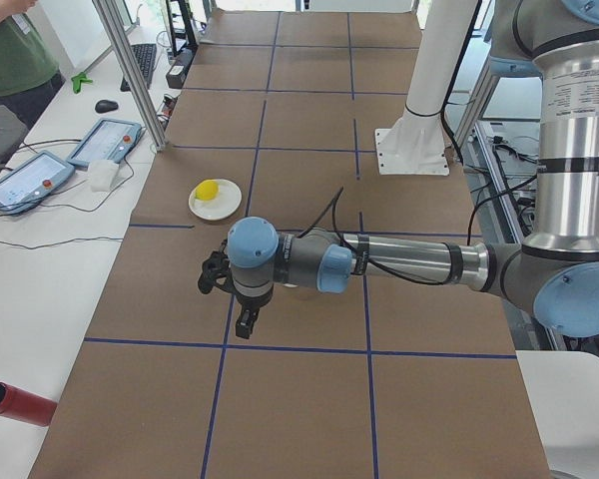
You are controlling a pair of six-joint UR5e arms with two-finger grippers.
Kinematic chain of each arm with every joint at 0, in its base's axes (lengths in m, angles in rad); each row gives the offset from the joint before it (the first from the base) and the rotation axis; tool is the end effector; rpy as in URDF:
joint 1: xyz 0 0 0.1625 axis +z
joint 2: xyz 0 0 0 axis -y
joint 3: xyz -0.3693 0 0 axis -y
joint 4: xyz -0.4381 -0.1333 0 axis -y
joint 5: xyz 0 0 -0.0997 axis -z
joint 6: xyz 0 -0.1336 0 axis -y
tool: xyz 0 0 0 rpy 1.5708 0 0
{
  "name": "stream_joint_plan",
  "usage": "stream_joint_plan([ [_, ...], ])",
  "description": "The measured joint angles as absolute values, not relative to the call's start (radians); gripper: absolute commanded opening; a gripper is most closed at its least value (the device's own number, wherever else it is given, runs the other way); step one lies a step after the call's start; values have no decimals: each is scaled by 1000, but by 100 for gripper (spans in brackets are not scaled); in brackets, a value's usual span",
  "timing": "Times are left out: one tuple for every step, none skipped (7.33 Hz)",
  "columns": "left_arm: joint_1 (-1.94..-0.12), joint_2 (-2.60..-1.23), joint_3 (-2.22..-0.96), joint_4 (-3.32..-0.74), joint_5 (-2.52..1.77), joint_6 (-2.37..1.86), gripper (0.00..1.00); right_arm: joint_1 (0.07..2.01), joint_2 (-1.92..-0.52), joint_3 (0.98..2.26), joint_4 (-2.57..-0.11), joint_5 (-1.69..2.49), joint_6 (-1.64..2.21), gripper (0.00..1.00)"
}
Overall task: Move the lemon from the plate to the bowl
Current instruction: 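Move the left gripper out toward the white plate holding the lemon, then lower the left gripper over the yellow lemon on the plate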
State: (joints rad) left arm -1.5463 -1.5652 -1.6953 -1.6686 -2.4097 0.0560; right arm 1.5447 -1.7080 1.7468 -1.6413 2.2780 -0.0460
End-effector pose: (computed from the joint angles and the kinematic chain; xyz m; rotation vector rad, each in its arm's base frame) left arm -0.0204 -0.5502 0.5456 0.2172 0.8330 0.1664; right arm 0.0339 -0.4847 0.6160 -0.0233 -0.7075 -0.0578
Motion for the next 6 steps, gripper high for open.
stream_joint_plan([
  [-1485, -1639, -1680, -1669, -2406, -44, 100, 1545, -1708, 1747, -1641, 2278, -46, 100],
  [-1421, -1735, -1637, -1667, -2403, -166, 100, 1545, -1709, 1747, -1641, 2278, -46, 100],
  [-1366, -1834, -1571, -1667, -2401, -288, 100, 1545, -1709, 1747, -1641, 2279, -46, 100],
  [-1314, -1932, -1502, -1669, -2398, -428, 100, 1545, -1709, 1747, -1641, 2279, -46, 100],
  [-1267, -2019, -1446, -1673, -2374, -584, 100, 1545, -1709, 1747, -1641, 2279, -46, 100],
  [-1229, -2097, -1395, -1686, -2324, -748, 100, 1545, -1708, 1747, -1641, 2279, -46, 100],
])
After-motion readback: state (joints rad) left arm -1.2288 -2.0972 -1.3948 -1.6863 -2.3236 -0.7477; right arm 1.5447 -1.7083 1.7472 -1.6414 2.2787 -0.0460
